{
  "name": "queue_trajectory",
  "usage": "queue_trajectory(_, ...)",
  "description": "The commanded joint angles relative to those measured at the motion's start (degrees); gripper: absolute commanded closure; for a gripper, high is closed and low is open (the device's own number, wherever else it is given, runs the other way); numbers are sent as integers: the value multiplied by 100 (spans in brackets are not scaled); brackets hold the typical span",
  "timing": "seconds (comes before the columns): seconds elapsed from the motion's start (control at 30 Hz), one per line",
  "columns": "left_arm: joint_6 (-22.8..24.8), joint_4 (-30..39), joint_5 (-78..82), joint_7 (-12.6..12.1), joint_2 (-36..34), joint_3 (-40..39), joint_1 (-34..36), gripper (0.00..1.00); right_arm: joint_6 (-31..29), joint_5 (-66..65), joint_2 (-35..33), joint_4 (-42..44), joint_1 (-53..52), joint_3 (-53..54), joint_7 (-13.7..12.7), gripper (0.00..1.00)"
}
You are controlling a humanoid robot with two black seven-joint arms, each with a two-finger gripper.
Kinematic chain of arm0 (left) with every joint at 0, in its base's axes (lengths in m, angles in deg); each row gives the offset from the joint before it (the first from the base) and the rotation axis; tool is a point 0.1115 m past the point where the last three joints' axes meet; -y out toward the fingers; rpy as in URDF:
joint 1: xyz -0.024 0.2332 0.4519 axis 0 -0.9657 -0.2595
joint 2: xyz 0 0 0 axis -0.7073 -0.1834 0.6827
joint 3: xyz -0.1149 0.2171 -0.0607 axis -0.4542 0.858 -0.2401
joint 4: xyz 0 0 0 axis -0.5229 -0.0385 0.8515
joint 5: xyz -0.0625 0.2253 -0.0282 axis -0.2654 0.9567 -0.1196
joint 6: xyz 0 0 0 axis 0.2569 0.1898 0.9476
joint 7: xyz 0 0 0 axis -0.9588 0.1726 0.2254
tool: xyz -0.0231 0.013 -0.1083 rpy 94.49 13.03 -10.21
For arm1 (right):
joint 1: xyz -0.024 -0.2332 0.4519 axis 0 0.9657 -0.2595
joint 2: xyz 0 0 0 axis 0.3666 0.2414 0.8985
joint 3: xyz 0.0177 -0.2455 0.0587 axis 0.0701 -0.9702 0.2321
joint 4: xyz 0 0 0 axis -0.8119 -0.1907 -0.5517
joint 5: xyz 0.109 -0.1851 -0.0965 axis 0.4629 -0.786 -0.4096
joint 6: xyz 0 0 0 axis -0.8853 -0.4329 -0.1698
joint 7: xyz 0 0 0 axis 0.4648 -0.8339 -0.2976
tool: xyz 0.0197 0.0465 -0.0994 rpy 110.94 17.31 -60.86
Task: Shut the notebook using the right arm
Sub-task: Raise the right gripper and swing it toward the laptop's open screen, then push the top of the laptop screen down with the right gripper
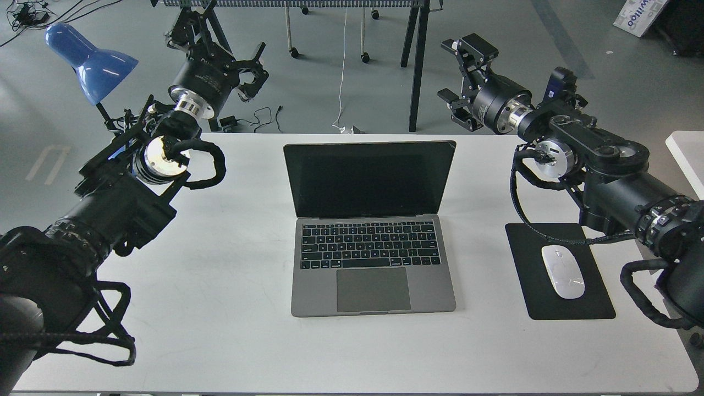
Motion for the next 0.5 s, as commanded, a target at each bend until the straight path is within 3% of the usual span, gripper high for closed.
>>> queue_trajectory(0.0,0,0,0,0,-1,0,0,0,0,3,84,1,10,-36,3,0)
queue_trajectory(0.47,0,0,0,0,-1,0,0,0,0,3,216,-403,203,-194,-6,0)
